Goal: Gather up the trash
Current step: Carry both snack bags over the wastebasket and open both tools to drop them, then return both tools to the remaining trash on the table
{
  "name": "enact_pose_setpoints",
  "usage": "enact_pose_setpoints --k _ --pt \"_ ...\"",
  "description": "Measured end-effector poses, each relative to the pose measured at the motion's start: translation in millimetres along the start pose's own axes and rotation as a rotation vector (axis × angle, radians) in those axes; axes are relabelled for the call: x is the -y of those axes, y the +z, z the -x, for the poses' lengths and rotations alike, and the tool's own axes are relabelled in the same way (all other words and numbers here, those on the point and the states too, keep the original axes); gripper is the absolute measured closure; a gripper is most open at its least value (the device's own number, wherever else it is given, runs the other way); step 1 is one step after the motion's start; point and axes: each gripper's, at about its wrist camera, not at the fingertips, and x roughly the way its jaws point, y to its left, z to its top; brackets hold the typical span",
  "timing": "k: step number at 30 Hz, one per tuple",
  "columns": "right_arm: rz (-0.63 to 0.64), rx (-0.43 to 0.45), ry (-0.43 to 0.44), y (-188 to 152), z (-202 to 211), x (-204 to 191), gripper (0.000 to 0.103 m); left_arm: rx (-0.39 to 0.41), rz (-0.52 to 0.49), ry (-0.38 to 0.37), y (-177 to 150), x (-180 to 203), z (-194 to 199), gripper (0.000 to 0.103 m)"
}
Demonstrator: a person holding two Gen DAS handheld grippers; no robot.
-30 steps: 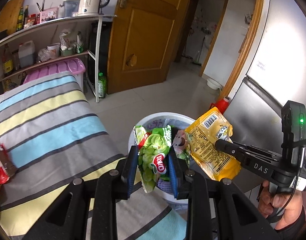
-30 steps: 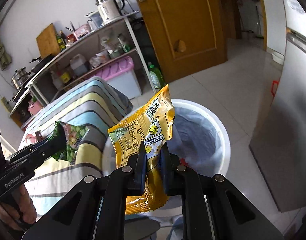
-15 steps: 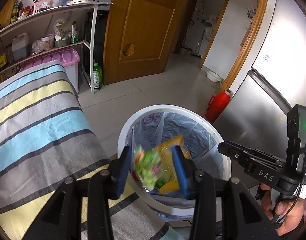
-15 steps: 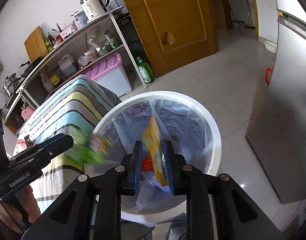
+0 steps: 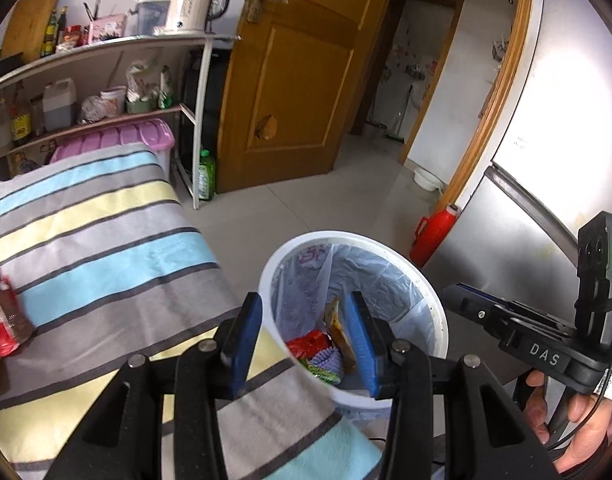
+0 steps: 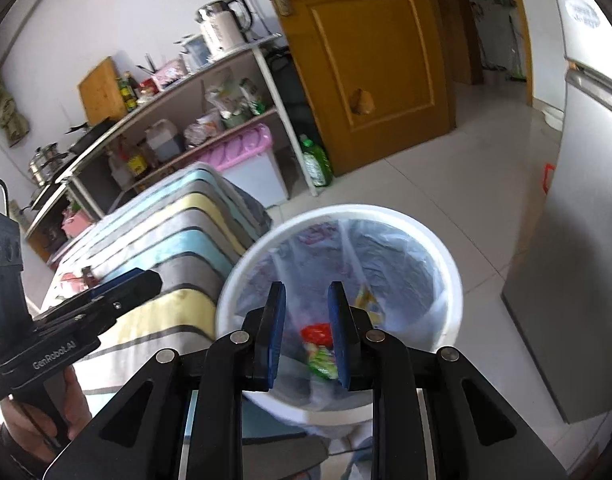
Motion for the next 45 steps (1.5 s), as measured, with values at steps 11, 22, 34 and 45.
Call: enact_pose_setpoints --k 11,22,34,45 --pt "0.126 0.035 0.130 -11 28 -74 0.080 0.105 0.028 0.077 -18 -26 80 0.058" --pt "0.223 0.018 0.244 -31 39 -138 0.067 0.184 0.074 0.188 -42 -61 148 0.058" --pt "0.321 0.007 0.298 -42 47 -184 0.067 0.230 0.116 0.306 -67 -93 200 0.058" --pt "0.412 -0.028 0.342 -53 30 -226 0.067 0.255 0.178 0.370 -84 -127 224 0.056"
